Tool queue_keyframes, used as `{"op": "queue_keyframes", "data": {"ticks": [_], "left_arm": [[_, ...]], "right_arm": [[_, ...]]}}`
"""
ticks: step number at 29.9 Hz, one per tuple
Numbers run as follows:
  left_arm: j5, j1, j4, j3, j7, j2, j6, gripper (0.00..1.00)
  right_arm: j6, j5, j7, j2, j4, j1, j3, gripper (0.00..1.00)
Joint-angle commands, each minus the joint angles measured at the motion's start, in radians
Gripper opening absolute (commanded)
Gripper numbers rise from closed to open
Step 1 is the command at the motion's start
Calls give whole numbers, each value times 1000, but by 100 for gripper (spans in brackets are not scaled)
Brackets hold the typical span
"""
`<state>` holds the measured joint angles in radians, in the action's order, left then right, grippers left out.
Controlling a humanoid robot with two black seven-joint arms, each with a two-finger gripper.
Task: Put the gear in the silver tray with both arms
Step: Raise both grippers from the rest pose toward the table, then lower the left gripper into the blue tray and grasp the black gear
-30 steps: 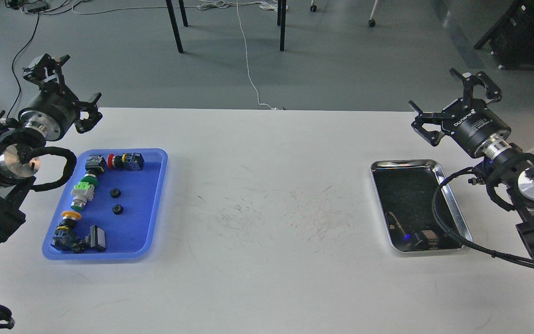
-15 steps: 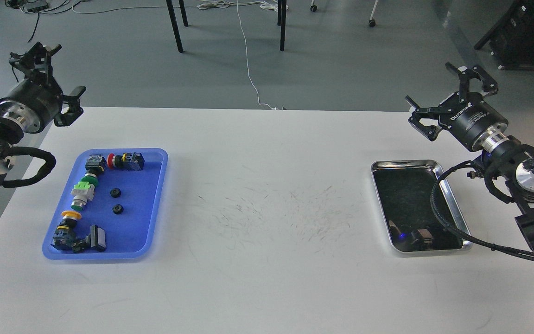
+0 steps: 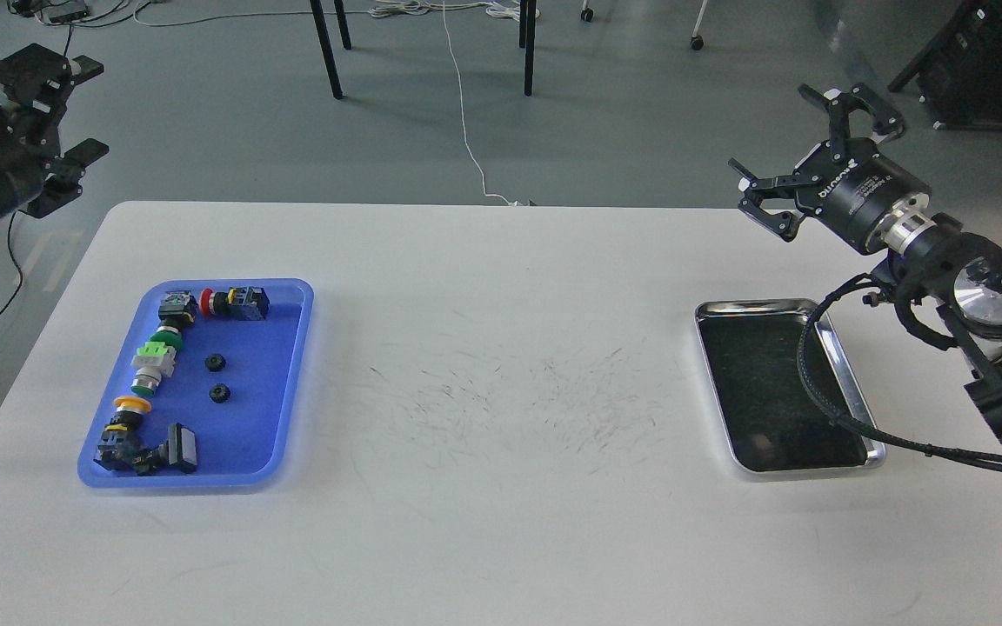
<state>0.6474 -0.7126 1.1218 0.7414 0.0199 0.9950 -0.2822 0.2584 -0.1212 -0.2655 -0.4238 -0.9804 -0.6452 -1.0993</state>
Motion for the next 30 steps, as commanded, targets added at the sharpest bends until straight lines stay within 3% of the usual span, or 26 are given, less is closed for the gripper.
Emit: {"op": "queue_keyframes", "data": {"ticks": [1, 4, 6, 17, 26, 30], "left_arm": [[109, 2, 136, -78, -18, 108, -9, 98], [167, 4, 211, -119, -38, 132, -9, 98], [233, 7, 248, -146, -75, 129, -6, 98], [690, -2, 260, -220, -225, -16, -23, 98], [799, -79, 251, -275, -232, -59, -118, 98], [805, -94, 247, -315, -258, -64, -134, 98]], "right_arm": [[-28, 3, 2, -4, -37, 4, -1, 99], [-73, 2, 5, 0, -82, 6, -4, 98], [-99, 3, 6, -3, -118, 6, -1, 98], [-122, 5, 15, 10, -118, 13, -13, 98], [-126, 5, 15, -1, -116, 25, -14, 99], [-126, 5, 15, -4, -115, 47, -17, 99]]}}
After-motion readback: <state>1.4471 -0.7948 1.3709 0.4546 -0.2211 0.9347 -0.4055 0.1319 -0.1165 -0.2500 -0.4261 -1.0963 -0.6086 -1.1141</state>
